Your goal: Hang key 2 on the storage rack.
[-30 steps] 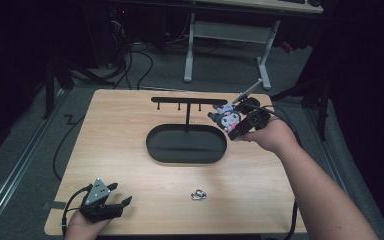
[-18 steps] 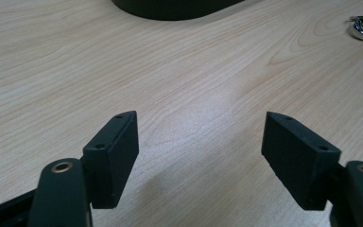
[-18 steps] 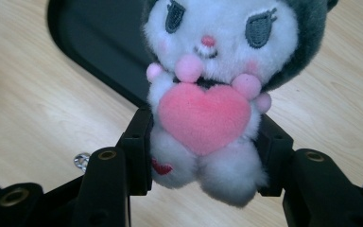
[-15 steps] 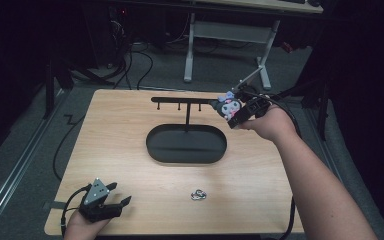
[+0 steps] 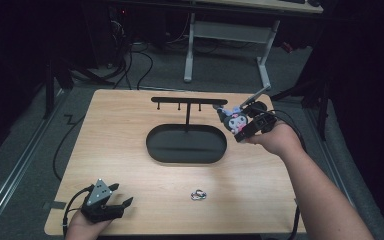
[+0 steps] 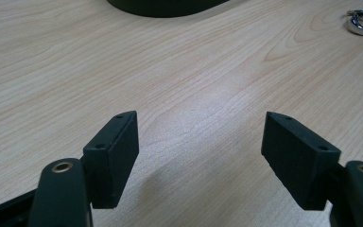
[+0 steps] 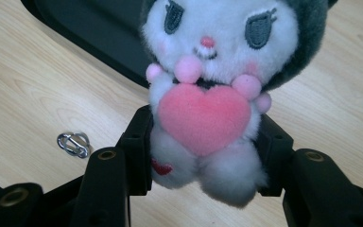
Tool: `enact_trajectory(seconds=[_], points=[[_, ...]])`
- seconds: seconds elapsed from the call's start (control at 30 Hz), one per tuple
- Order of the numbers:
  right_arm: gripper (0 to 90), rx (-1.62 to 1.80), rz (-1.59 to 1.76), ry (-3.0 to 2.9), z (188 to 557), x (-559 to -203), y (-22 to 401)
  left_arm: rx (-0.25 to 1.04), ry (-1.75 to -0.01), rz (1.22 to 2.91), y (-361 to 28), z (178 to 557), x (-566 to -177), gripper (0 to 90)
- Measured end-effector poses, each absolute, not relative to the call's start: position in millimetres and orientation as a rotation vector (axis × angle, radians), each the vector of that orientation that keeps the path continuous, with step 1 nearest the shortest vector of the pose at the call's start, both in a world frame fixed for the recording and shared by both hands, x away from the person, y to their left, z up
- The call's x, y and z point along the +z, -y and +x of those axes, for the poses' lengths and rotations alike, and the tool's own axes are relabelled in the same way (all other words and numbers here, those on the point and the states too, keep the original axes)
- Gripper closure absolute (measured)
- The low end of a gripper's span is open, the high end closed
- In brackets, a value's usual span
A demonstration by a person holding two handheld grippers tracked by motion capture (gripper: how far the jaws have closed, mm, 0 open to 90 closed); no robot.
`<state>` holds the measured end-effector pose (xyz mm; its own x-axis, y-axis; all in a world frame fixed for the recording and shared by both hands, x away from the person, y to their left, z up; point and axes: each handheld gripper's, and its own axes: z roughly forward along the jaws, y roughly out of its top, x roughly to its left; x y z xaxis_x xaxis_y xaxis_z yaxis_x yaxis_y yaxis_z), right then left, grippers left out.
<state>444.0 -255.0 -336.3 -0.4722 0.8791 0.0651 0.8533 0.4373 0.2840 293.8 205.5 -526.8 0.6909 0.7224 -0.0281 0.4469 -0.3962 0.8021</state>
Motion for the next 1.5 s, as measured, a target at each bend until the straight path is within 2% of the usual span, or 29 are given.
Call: enact_trajectory(seconds=[0.5, 0.93, 1.23, 1.37, 1.5], points=[[50.4, 0.423, 1.539, -2.592, 456, -379, 235, 0.412, -0.893, 2.057, -206, 293, -527, 28.9], [47.7, 0.447, 1.577, -2.575, 470, -400, 230, 0.404, -0.891, 2.066, -206, 294, -528, 28.9], [42.8, 0.446, 1.621, -2.549, 476, -406, 230, 0.398, -0.900, 2.058, -207, 295, -529, 28.9], [35.2, 0.467, 1.644, -2.531, 476, -407, 232, 0.398, -0.902, 2.056, -207, 295, -529, 28.8], [34.4, 0.482, 1.647, -2.529, 472, -406, 233, 0.399, -0.896, 2.064, -206, 295, -529, 28.8]])
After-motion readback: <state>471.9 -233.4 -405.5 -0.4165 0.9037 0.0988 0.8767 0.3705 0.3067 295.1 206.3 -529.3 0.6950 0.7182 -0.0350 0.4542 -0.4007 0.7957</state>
